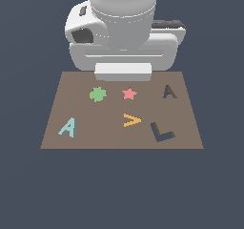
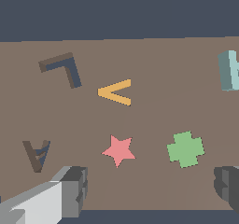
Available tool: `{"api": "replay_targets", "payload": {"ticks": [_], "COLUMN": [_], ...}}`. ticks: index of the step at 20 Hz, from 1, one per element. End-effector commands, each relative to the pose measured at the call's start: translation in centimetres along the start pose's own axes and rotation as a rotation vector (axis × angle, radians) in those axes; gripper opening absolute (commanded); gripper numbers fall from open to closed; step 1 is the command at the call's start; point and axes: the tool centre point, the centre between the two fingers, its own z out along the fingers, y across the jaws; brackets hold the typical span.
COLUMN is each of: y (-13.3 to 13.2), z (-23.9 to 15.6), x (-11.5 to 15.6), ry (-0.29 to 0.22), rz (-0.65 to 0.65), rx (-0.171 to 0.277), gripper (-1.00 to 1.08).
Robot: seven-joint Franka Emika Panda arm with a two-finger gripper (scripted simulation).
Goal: Insert a designated object into the corresponding slot on a board.
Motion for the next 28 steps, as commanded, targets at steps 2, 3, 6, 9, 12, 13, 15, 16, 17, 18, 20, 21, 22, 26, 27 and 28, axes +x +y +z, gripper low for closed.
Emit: {"api": "replay_targets", "payload": {"ticks": [2,3,6,9,12,13,15,16,17,18,20,21,22,26,27,28], "y": [0.0,0.1,0.6,1.5,2.8,3.4,4.5,5.2,5.9,6.6,8.1,8.9,9.7,12.4,13.0,13.5], "z": [0.0,0.1,0.4,1.1,2.0,2.4,3.2,3.6,4.1,4.6,5.6,6.1,6.6,8.3,8.7,9.0], "x": [0.0,0.1,0.4,1.0,1.9,2.2,3.0,3.4,3.8,4.3,5.2,5.6,6.1,7.5,7.8,8.1], "ry": [0.0,0.0,0.001,0.003,0.005,0.006,0.008,0.009,0.01,0.011,0.013,0.015,0.016,0.02,0.021,0.022], "rz": [0.0,0.001,0.008,0.02,0.037,0.044,0.059,0.068,0.077,0.086,0.105,0.115,0.125,0.159,0.166,0.173], "rx": [0.0,0.0,-0.001,-0.002,-0.004,-0.004,-0.005,-0.006,-0.007,-0.007,-0.008,-0.009,-0.01,-0.011,-0.011,-0.011], "gripper": [1.0,1.0,1.0,1.0,1.0,1.0,1.0,1.0,1.0,1.0,1.0,1.0,1.0,1.0,1.0,1.0]}}
